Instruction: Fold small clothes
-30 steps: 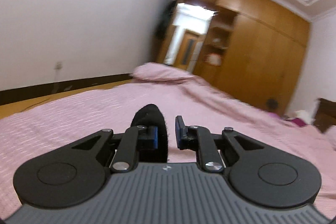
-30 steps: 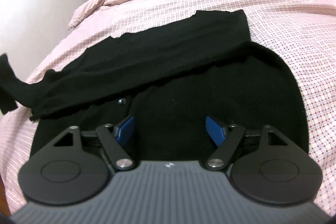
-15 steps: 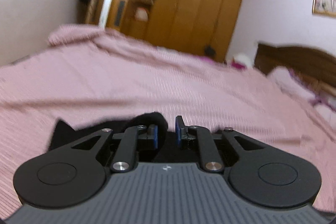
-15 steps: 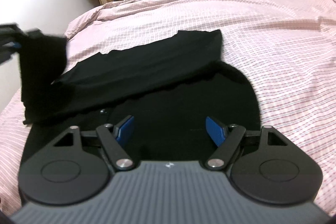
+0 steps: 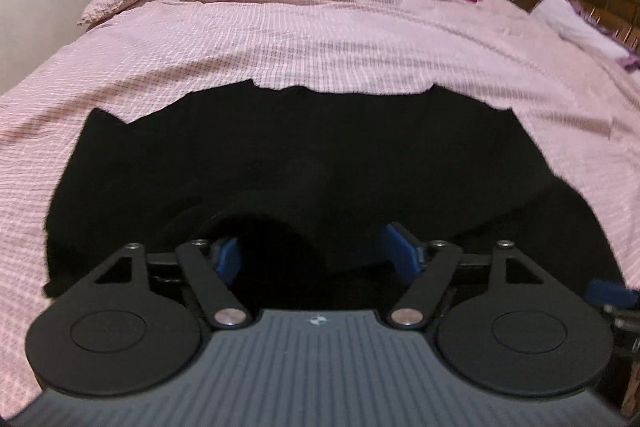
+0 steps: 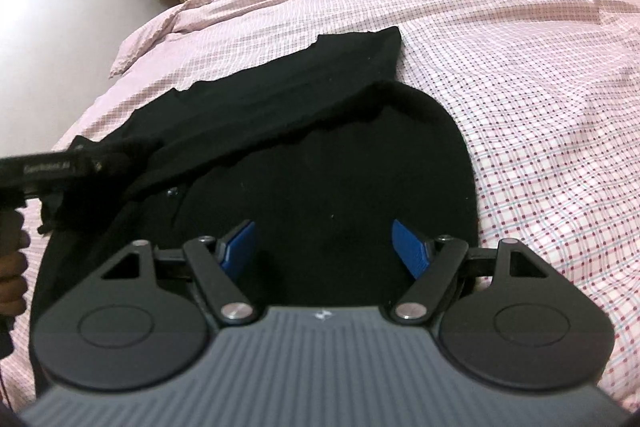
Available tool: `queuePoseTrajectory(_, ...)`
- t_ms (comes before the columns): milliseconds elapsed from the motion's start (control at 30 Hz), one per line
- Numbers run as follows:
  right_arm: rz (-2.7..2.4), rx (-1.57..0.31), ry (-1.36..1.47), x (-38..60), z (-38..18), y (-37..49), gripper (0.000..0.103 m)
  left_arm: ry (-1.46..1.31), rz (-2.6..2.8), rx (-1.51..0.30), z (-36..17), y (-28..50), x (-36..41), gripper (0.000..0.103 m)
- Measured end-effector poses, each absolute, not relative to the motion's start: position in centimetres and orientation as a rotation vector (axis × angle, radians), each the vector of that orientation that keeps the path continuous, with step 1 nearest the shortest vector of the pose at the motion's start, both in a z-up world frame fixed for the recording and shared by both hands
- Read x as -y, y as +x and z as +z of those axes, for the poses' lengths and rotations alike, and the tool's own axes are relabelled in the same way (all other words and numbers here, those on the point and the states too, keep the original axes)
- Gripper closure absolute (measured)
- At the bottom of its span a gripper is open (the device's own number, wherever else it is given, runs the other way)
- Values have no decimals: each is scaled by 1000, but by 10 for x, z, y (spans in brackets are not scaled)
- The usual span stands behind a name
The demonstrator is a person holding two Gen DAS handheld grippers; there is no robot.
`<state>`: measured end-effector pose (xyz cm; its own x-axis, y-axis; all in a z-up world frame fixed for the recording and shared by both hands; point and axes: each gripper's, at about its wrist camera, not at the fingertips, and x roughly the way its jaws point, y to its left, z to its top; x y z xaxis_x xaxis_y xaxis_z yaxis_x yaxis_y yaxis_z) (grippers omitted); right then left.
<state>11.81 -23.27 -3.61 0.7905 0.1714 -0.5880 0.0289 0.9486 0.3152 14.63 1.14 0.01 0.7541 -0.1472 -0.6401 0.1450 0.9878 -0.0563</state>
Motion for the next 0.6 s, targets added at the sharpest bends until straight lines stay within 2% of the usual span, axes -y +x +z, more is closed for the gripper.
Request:
queuePoseTrajectory(200, 80, -660, 331, 232, -30, 120, 27, 63, -81, -722, 18, 120, -30, 19)
queuePoseTrajectory(333, 122, -641, 325, 223, -18, 123, 27, 78, -3, -704, 28, 106, -53, 14)
queuePoseTrajectory(600, 282, -640, 317, 182, 6, 159, 27, 62, 195, -692, 21, 103, -98, 10)
